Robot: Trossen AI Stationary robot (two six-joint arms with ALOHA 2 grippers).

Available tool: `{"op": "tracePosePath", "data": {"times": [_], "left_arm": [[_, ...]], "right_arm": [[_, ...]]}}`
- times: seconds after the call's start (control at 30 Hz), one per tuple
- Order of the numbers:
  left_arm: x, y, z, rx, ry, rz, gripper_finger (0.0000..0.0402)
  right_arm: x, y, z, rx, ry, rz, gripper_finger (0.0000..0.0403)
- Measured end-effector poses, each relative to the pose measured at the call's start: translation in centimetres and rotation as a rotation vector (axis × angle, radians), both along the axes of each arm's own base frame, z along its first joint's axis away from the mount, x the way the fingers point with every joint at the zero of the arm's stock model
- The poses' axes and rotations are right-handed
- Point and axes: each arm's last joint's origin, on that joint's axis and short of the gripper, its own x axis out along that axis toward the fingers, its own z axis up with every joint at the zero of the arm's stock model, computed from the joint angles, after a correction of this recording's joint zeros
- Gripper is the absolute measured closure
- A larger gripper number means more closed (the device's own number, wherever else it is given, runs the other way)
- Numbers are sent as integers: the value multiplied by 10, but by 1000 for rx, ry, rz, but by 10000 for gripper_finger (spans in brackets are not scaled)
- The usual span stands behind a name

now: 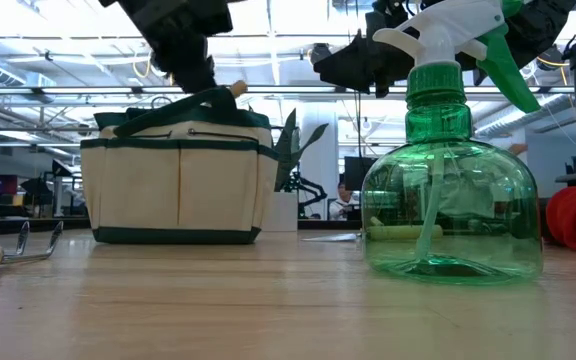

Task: Pick & Place Garden tools in Gardening bag
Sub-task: Put the top left brown trowel into the white gardening bag

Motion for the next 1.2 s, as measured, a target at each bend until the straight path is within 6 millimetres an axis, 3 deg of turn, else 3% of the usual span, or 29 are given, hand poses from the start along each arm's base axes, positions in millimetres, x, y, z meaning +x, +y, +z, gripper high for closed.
{"op": "tracePosePath", "data": {"times": [0.5, 1.2], "left_arm": [[22, 2, -43, -34, 174, 22, 339], [35, 5, -82, -11, 334, 45, 339]], "right_arm": [[0, 0, 0, 0, 2, 0, 211], [0, 0, -1, 1, 7, -2, 211]]}}
